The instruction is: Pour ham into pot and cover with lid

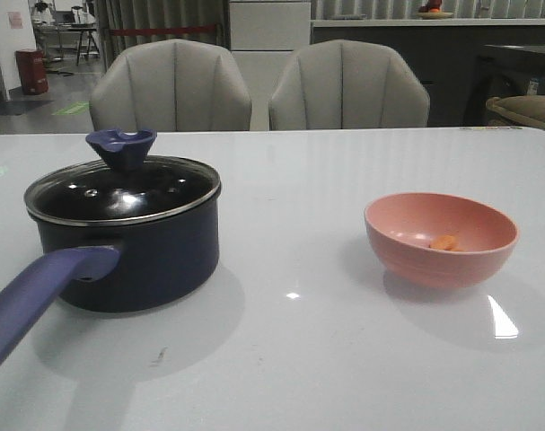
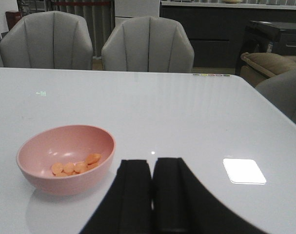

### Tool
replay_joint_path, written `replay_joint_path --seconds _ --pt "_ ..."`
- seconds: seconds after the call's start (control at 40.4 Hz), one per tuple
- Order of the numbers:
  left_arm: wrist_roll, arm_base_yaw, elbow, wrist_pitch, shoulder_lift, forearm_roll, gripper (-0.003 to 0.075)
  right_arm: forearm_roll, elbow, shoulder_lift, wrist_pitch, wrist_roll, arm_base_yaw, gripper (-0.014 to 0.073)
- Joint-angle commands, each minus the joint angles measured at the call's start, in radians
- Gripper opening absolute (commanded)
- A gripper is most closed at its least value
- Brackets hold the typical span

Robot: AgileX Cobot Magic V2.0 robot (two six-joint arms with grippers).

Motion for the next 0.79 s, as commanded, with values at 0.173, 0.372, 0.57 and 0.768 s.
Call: replay_joint_path --seconds 0.173,0.372,0.57,0.768 --pt "-0.01 -0.005 0.021 -0.083 -0.02 -0.004 0.0133 -0.001 -0.005 -0.019 -0.08 -0.003 -0.005 0.0147" --pt "-0.01 -0.005 0.021 -0.083 -0.02 -0.004 0.0133 -0.001 -0.005 -0.019 -0.08 -0.003 -0.005 0.0147" --pt "-0.002 -0.005 0.021 -0.095 -0.02 0.025 0.0133 -0.001 -0.005 -0.019 -0.08 -0.003 -0.005 0.0147" --pt "-0.002 -0.005 0.021 -0.123 -0.02 0.039 0.0133 -0.001 -0.005 -0.019 -0.08 -0.003 -0.005 0.0147"
